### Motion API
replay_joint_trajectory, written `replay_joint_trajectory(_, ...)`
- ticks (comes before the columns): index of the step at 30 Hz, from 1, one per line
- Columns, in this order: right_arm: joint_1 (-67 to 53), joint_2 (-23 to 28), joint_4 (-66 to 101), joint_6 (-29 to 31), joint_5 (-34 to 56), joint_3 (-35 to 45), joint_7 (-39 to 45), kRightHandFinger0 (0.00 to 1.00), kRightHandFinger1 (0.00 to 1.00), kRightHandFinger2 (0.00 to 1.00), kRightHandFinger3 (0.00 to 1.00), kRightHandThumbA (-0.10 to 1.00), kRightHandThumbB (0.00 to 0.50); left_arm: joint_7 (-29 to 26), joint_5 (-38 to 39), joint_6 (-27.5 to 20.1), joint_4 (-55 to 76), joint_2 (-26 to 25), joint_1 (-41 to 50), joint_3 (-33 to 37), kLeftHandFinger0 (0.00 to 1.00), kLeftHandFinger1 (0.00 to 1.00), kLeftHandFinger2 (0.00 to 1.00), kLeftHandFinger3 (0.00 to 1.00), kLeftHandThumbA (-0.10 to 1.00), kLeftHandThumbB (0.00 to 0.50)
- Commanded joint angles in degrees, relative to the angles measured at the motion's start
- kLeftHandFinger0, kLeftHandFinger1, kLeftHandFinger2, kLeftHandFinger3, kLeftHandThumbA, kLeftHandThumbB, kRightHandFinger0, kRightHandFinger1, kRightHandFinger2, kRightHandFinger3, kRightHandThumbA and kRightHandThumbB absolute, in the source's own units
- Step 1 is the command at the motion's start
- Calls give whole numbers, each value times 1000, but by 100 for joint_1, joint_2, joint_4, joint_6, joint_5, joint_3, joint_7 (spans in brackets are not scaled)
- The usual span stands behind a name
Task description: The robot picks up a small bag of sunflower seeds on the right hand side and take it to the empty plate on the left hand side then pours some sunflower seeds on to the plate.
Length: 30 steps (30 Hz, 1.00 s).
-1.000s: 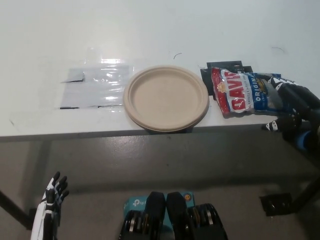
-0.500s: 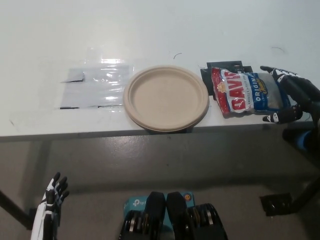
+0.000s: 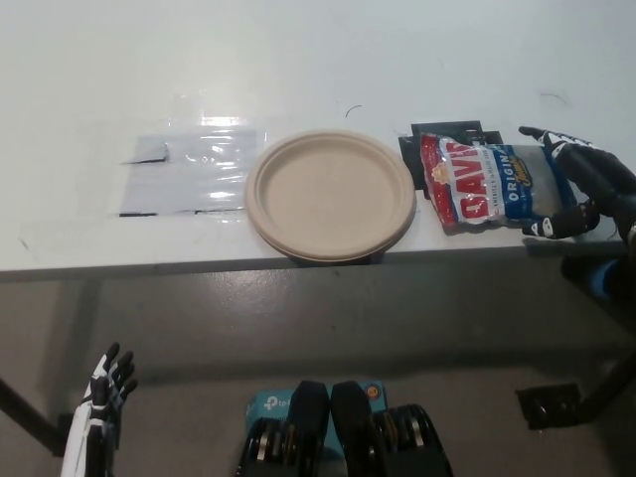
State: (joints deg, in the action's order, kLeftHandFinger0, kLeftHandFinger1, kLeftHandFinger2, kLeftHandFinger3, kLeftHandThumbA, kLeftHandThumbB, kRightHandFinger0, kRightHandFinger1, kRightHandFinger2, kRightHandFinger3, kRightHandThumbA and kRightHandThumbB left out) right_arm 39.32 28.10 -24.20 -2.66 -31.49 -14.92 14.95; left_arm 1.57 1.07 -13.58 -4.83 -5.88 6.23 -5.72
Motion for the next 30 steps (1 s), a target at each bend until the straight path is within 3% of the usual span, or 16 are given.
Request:
replay_joint_trajectory(1,472,48,-51,204,-85,1,-206,1000,1000,1000,1000,1000,418,15,35,-124,144,-54,-1,-3,1000,1000,1000,1000,1000,103)
replay_joint_trajectory(14,565,-57,-289,107,-25,-15,-167,1000,1000,1000,1000,1000,399,21,36,-60,194,-56,-29,5,1000,1000,1000,1000,1000,88)
replay_joint_trajectory(16,564,-73,-310,109,-33,-25,-164,1000,1000,1000,1000,1000,392,33,42,-49,205,-65,-23,7,1000,1000,1000,1000,1000,66)
replay_joint_trajectory(25,582,-149,-490,159,-52,-102,-168,1000,1000,1000,1000,1000,428,46,42,-138,145,-73,-2,13,1000,1000,1000,1000,1000,86)
replay_joint_trajectory(30,622,-169,-611,261,-23,-119,-199,1000,1000,1000,1000,1000,424,53,43,-108,172,-75,3,18,1000,1000,1000,1000,1000,98)
